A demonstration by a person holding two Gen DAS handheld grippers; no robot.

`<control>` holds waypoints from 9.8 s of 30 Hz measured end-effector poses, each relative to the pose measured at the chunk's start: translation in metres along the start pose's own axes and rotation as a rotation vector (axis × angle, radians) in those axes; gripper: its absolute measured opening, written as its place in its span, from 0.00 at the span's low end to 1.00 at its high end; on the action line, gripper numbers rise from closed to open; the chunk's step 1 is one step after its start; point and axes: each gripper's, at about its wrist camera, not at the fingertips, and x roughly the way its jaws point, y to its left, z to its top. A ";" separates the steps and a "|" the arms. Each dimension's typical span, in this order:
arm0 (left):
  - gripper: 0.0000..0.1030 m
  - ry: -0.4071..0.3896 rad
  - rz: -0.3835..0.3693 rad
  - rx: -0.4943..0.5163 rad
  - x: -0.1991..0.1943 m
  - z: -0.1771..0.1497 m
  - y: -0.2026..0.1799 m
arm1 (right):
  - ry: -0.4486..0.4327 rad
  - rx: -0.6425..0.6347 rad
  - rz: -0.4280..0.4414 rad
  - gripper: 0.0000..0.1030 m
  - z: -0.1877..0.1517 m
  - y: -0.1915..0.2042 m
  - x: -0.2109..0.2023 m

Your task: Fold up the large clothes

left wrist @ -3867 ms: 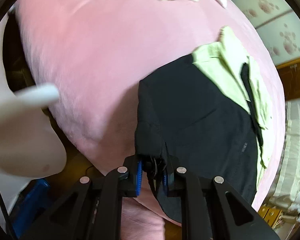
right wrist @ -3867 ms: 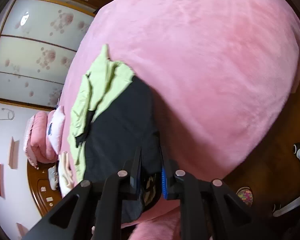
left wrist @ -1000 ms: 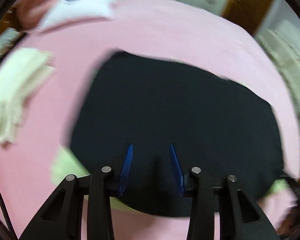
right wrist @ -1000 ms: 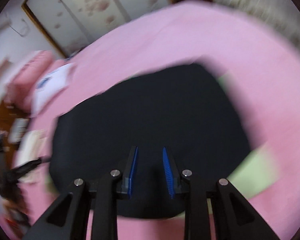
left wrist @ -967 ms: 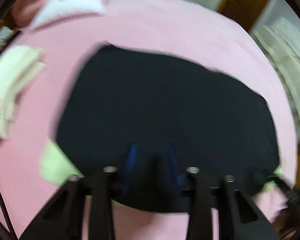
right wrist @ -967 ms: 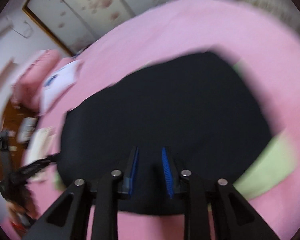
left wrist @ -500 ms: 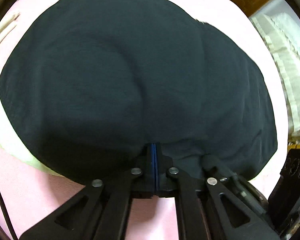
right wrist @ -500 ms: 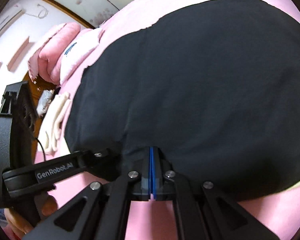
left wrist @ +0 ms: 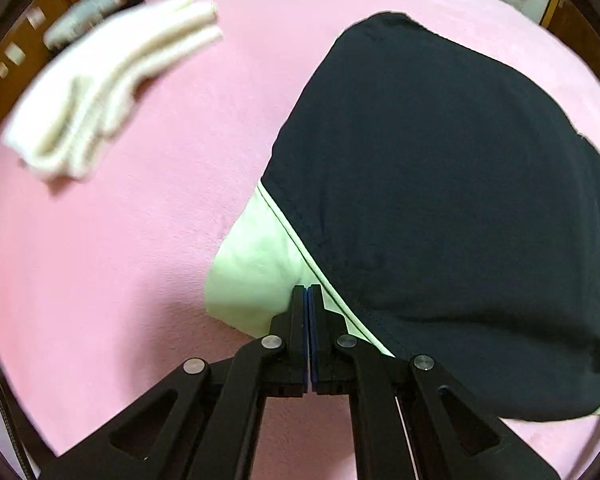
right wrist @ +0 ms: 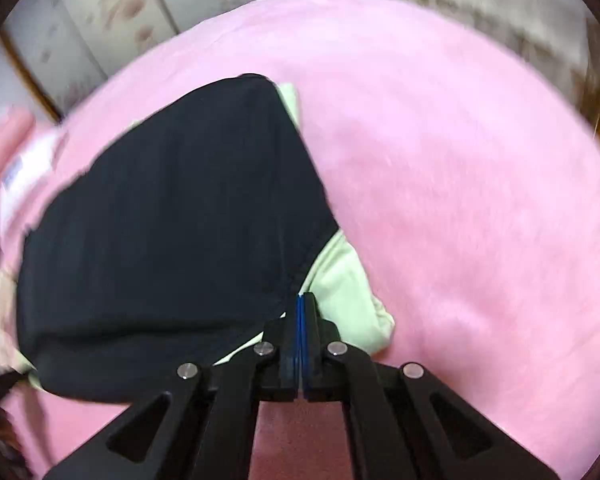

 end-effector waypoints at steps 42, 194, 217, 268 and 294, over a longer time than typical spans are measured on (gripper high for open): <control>0.05 -0.282 0.112 0.307 0.083 0.126 -0.135 | -0.121 0.028 0.201 0.00 0.178 0.027 0.128; 0.07 -0.397 -0.844 0.099 -0.173 0.044 -0.216 | 0.388 -0.076 0.642 0.00 0.071 0.138 0.117; 0.09 -0.412 -0.358 0.567 -0.212 -0.071 -0.376 | 0.541 -0.194 0.970 0.00 0.104 0.057 0.151; 0.77 -0.156 -0.185 0.397 -0.171 -0.035 -0.308 | 0.415 -0.297 0.561 0.03 0.174 -0.044 0.065; 0.77 0.171 -0.312 0.276 -0.099 0.000 -0.294 | 0.303 -0.170 0.249 0.05 0.104 -0.086 0.034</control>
